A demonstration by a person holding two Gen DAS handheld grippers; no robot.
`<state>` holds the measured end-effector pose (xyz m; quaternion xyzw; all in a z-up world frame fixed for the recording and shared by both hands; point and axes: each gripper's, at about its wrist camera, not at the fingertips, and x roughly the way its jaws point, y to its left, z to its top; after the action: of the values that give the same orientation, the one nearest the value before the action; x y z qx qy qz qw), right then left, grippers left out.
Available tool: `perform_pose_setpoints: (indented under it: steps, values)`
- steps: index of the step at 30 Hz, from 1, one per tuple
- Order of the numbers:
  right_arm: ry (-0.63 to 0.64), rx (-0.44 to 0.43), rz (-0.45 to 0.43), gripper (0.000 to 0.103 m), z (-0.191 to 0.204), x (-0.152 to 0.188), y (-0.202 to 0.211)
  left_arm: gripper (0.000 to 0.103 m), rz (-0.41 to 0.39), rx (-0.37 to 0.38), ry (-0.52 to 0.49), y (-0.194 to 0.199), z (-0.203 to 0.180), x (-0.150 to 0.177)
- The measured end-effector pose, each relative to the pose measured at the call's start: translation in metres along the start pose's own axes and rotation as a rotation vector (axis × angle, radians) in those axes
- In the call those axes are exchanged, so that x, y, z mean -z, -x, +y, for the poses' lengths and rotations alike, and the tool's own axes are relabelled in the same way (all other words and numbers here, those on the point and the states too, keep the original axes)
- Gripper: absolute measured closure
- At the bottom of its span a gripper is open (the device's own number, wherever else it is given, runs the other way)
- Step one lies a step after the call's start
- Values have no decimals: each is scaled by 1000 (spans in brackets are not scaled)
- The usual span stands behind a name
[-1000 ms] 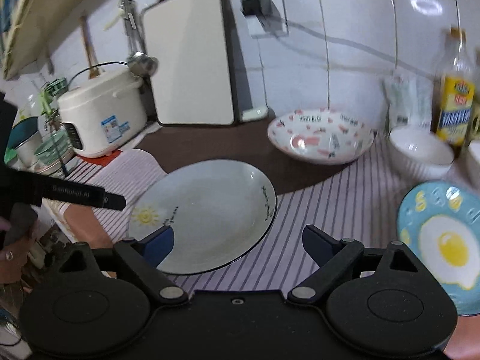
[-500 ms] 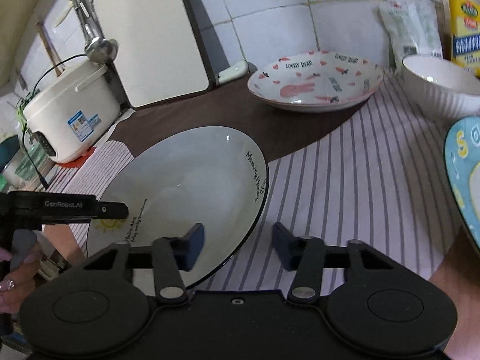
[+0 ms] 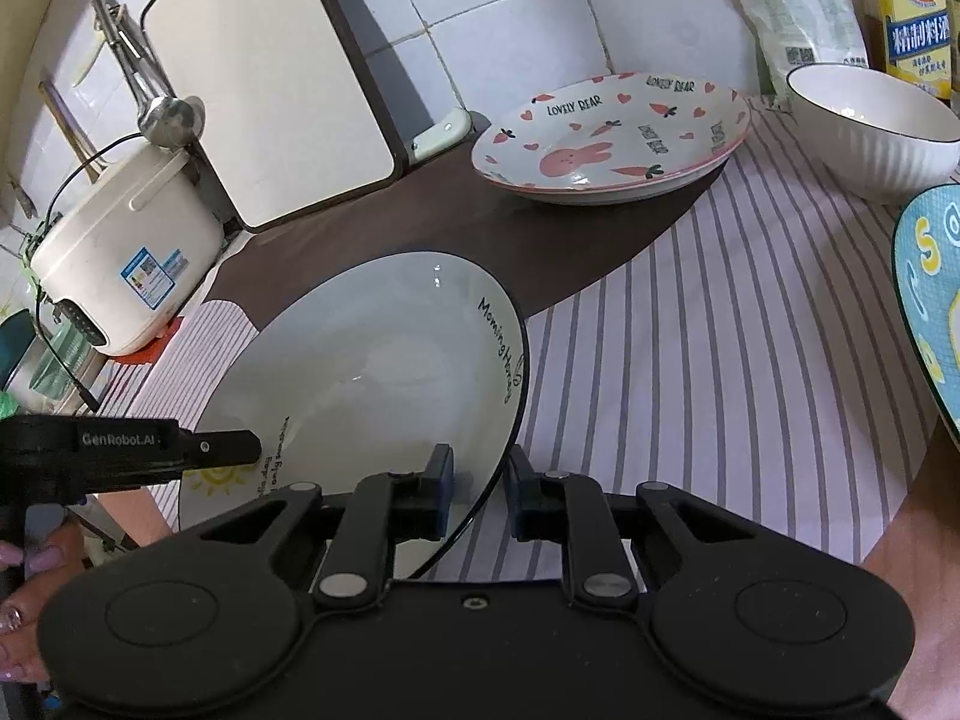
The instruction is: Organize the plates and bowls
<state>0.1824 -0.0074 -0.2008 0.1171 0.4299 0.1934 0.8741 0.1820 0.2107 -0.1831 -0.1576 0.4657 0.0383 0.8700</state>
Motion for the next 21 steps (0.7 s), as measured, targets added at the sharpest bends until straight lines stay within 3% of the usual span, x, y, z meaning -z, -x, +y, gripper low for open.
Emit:
perform_pose_setpoints:
  steps: [10,21]
  values:
    - [-34,38,-73,83,-21,-3,49,80,-2,72,-108,18,-43,8]
    - [-143,153,-147,83,-64,8,98,79,35,178,-213,-1,-115,19]
